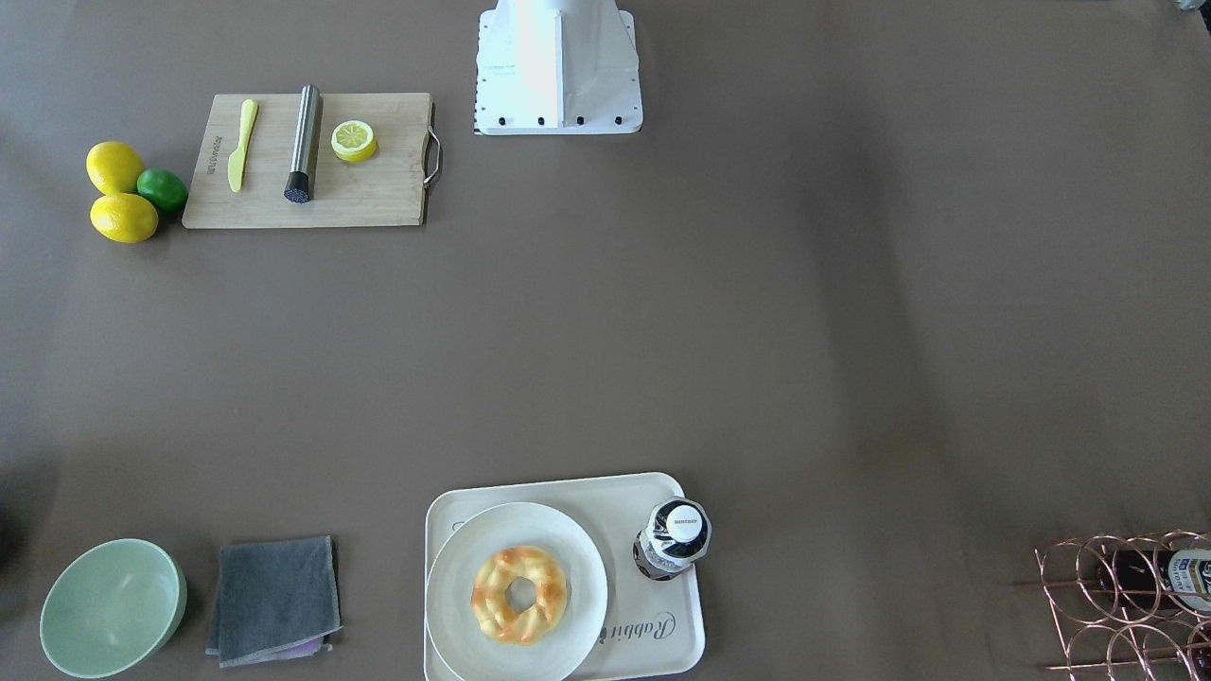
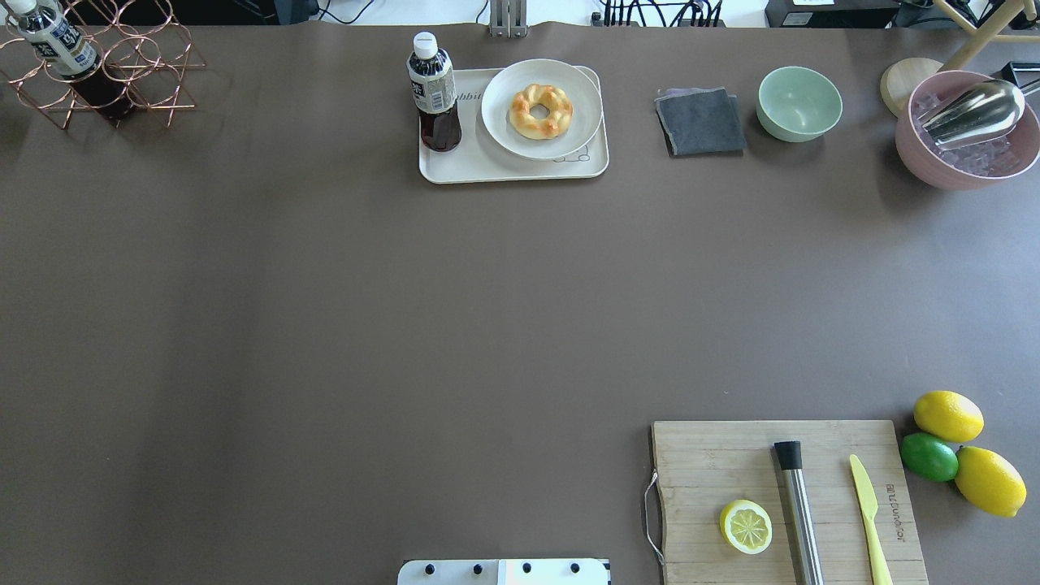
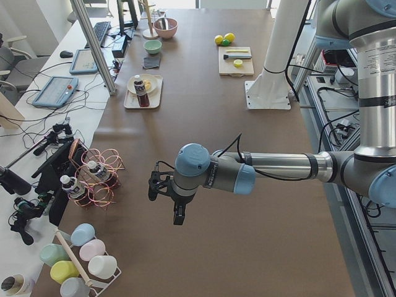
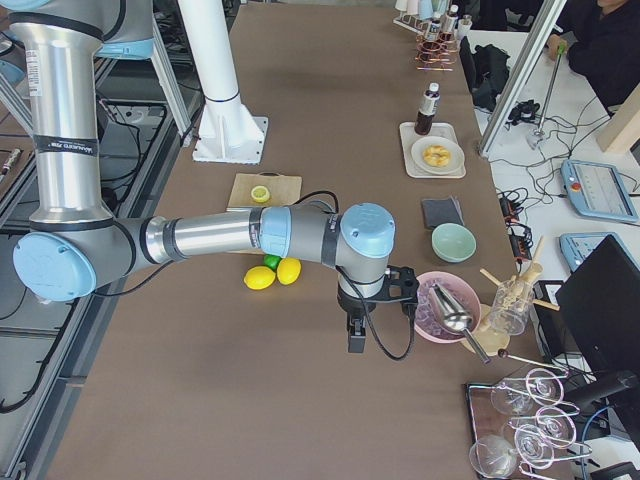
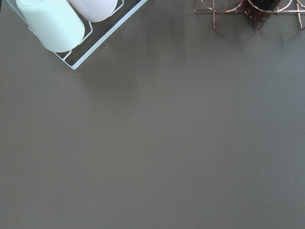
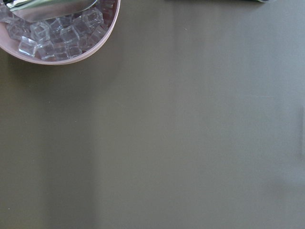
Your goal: Place donut on tray
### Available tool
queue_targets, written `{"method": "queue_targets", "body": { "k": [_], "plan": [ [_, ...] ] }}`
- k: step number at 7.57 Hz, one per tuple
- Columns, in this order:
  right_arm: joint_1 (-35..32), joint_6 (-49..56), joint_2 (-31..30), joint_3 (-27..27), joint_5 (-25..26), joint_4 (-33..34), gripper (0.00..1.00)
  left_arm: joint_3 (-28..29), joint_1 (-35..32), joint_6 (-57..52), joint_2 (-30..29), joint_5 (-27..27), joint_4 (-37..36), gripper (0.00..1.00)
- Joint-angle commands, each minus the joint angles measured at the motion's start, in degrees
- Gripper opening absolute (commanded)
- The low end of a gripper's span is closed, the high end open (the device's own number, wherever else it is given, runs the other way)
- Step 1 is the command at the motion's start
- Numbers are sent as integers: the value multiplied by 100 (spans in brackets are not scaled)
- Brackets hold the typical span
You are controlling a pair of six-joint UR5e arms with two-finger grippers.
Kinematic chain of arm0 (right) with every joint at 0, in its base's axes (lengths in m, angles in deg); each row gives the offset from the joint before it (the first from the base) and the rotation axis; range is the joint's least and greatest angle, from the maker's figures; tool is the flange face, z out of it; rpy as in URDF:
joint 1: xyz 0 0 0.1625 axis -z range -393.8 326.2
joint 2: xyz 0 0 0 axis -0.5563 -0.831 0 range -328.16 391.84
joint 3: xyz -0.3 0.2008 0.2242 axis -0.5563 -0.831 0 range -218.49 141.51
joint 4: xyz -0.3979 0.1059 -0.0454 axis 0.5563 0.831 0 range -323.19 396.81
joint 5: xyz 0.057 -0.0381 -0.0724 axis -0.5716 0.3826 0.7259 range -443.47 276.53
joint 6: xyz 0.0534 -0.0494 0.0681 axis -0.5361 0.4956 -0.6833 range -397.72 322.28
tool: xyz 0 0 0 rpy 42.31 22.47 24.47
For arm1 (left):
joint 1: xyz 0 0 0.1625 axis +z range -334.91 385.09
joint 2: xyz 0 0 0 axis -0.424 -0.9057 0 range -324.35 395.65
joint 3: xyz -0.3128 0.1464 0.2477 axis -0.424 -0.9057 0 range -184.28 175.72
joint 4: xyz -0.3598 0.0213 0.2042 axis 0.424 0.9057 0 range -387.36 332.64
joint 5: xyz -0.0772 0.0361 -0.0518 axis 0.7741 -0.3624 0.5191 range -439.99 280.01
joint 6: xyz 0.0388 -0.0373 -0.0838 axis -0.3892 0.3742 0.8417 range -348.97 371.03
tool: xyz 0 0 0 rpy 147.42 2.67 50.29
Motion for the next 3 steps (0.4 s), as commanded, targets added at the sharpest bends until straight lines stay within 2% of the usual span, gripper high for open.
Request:
{"method": "queue_targets", "body": {
  "k": [1,3],
  "plan": [
    [21,-4,73,-22,-43,14,100,19,10,1,-23,-11,1,98],
    [30,-13,56,-48,-113,14,100,45,10,1,-23,-37,1,98]
  ]
}}
